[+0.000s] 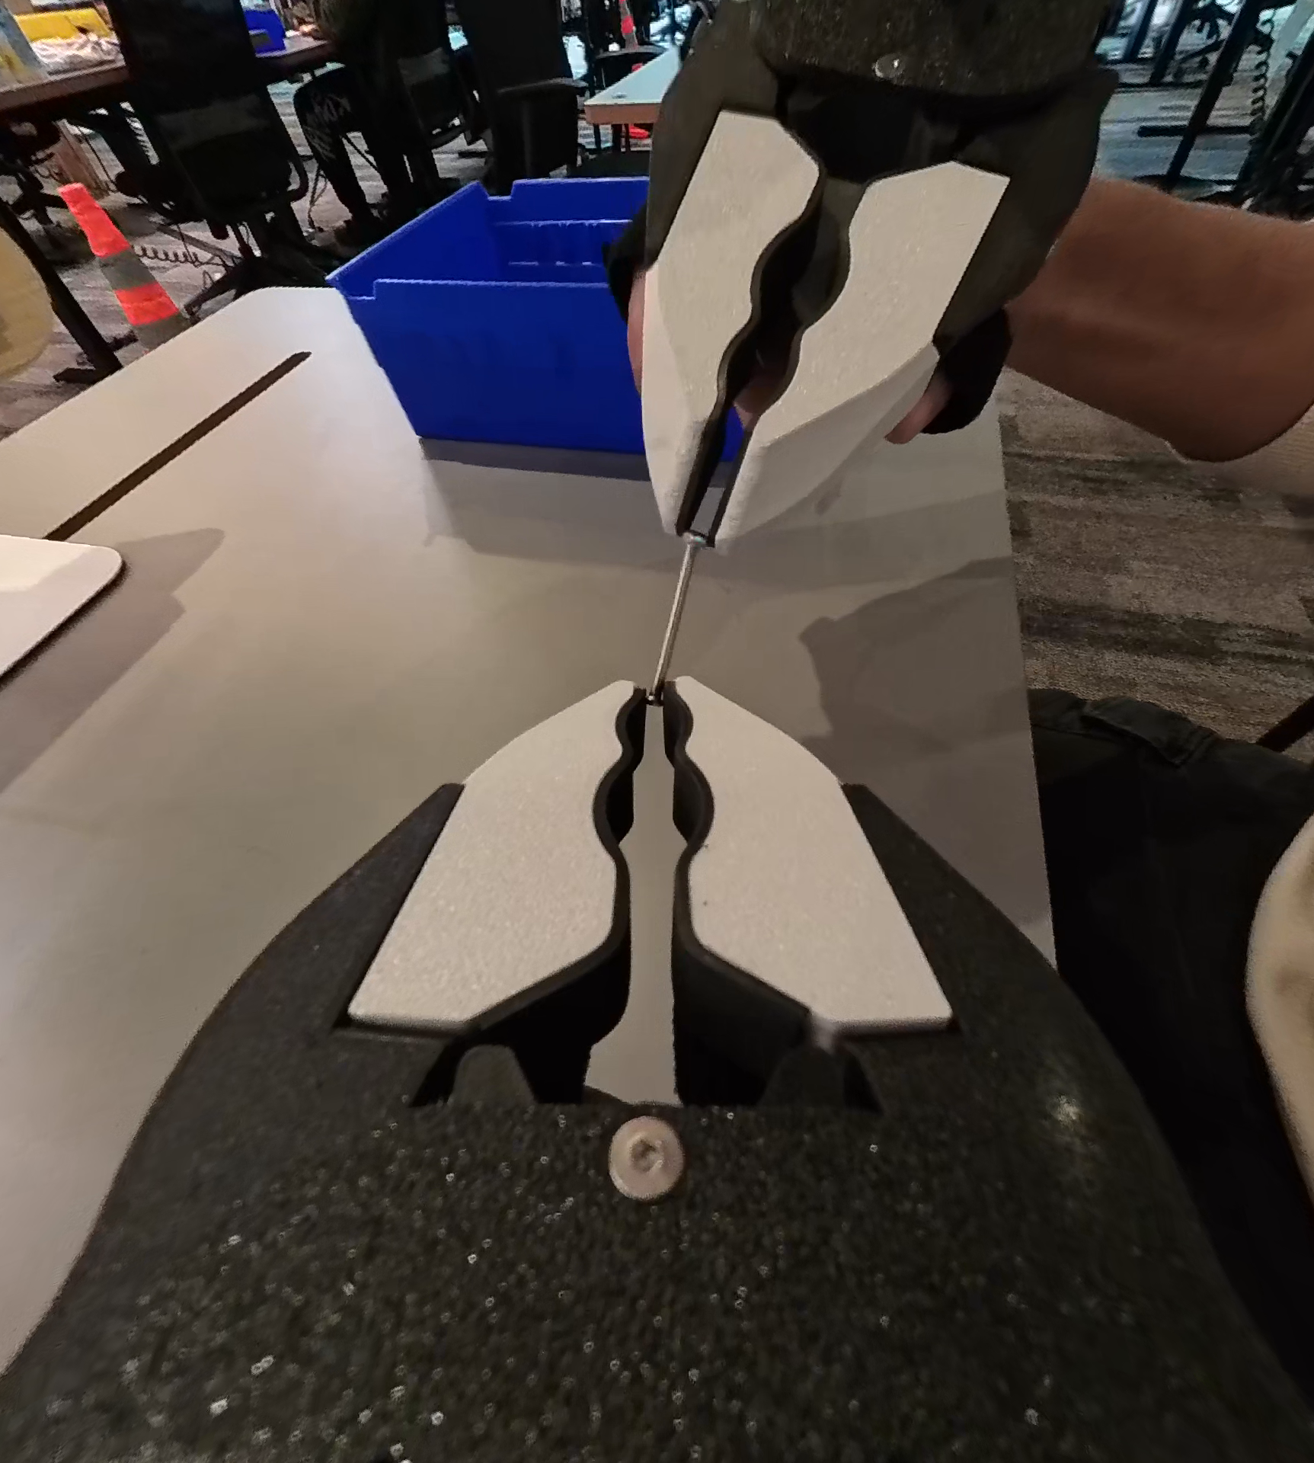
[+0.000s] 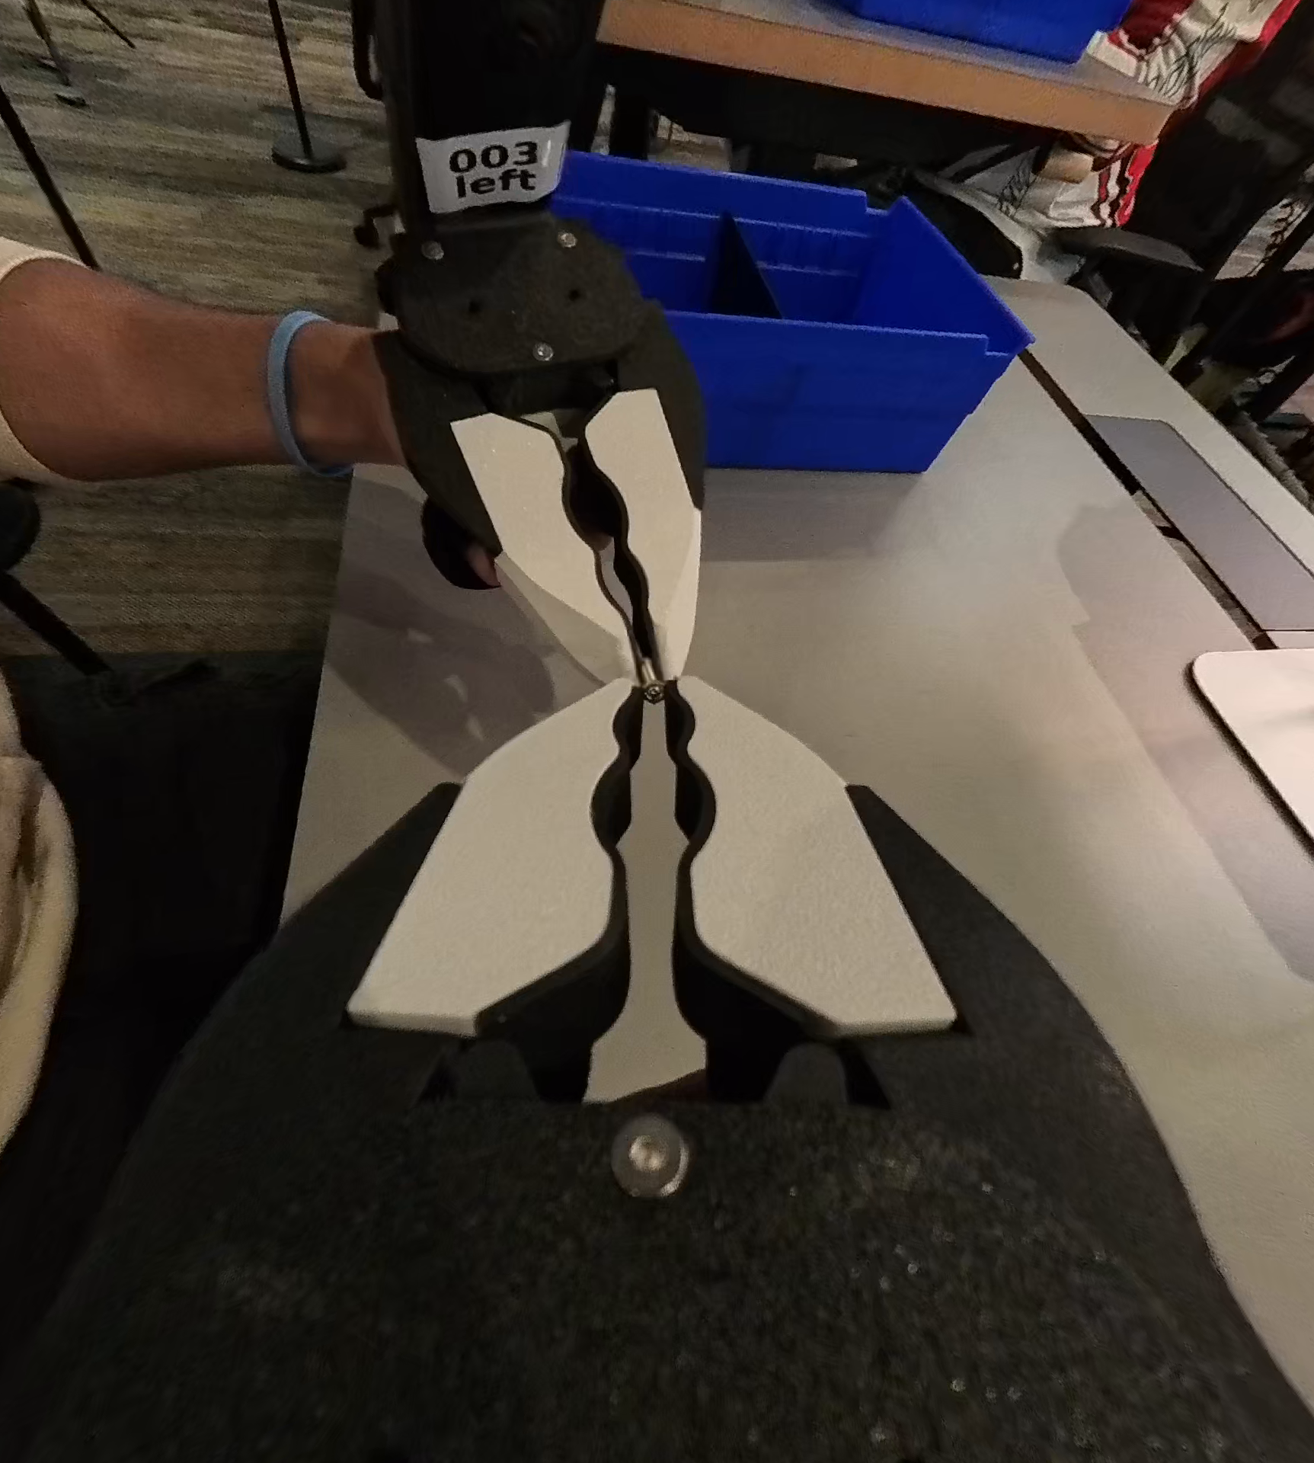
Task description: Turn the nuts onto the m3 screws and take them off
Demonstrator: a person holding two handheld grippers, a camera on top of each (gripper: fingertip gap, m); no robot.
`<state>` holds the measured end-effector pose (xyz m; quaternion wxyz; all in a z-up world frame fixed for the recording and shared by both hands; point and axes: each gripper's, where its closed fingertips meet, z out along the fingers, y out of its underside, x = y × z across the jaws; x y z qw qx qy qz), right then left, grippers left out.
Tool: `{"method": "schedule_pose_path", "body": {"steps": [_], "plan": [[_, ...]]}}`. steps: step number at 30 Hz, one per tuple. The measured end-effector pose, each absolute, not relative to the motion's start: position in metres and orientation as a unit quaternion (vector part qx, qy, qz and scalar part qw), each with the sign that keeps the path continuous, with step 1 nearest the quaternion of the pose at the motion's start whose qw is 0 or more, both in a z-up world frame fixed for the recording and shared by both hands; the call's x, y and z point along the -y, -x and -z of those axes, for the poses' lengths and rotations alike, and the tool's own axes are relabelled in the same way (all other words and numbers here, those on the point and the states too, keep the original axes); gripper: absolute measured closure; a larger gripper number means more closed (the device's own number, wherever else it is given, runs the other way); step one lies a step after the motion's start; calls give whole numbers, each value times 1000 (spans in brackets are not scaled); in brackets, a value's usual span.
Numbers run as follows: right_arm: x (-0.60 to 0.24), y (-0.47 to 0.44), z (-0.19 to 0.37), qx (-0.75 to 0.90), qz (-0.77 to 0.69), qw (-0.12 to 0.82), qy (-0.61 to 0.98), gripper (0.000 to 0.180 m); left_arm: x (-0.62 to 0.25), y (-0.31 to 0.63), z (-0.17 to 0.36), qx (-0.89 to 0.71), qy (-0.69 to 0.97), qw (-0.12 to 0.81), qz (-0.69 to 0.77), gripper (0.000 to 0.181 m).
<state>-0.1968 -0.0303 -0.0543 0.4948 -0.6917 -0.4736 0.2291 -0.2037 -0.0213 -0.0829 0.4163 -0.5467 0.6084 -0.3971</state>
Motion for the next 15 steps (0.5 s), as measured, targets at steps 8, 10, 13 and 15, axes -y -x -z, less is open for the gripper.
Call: {"method": "schedule_pose_path", "body": {"steps": [8,10,13,15], "plan": [[30,196,57,473,-244,484,695,175,23,202,88,-596,553,424,399,177],[30,197,56,477,-240,484,693,175,25,201,86,-591,550,421,413,177],[31,198,54,478,-244,486,690,175,29,200,82,-586,544,416,434,177],[31,196,49,476,-242,495,685,175,29,200,81,-584,543,414,438,177]]}}
